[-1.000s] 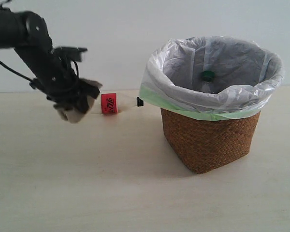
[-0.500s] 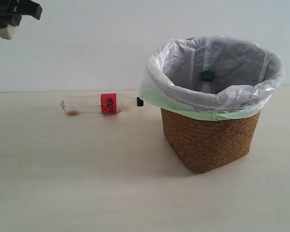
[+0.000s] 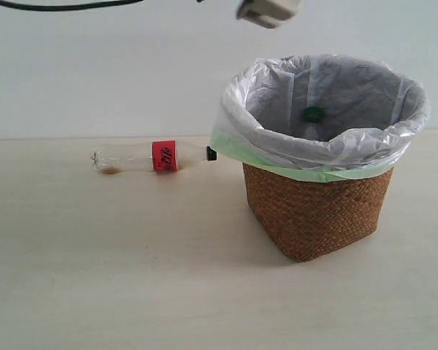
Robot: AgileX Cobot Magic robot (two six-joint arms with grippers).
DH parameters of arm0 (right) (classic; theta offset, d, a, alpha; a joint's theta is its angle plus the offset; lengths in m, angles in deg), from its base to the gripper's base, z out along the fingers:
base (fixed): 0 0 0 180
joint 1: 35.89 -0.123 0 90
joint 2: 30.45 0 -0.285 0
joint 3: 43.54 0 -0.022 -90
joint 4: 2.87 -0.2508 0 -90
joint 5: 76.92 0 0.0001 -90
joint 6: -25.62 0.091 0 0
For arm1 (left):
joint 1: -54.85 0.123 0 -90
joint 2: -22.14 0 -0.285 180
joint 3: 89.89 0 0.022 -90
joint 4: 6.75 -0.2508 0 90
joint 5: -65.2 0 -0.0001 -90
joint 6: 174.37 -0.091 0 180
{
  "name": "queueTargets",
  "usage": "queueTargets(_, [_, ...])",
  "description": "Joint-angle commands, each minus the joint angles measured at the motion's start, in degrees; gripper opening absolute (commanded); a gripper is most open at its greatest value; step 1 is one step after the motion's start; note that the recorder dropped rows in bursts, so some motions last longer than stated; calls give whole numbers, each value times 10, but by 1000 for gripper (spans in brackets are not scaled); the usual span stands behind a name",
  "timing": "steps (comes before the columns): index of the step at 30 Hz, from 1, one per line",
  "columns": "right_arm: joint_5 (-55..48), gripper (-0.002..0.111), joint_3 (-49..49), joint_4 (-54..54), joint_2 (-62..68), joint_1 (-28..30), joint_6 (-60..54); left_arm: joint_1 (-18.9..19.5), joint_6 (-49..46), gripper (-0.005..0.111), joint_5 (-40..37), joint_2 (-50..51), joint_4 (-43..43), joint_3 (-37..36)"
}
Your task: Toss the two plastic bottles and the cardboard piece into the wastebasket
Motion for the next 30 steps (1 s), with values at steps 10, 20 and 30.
queueTargets(10, [3,0,0,1,-3,3,0,-17,181,107,29,-1,-302,3])
queueTargets(20, [3,0,0,1,-3,3,0,51,283,107,-35,-9,-513,3])
queueTargets(30, [3,0,0,1,-3,3,0,76,234,107,-90,46,-747,-17])
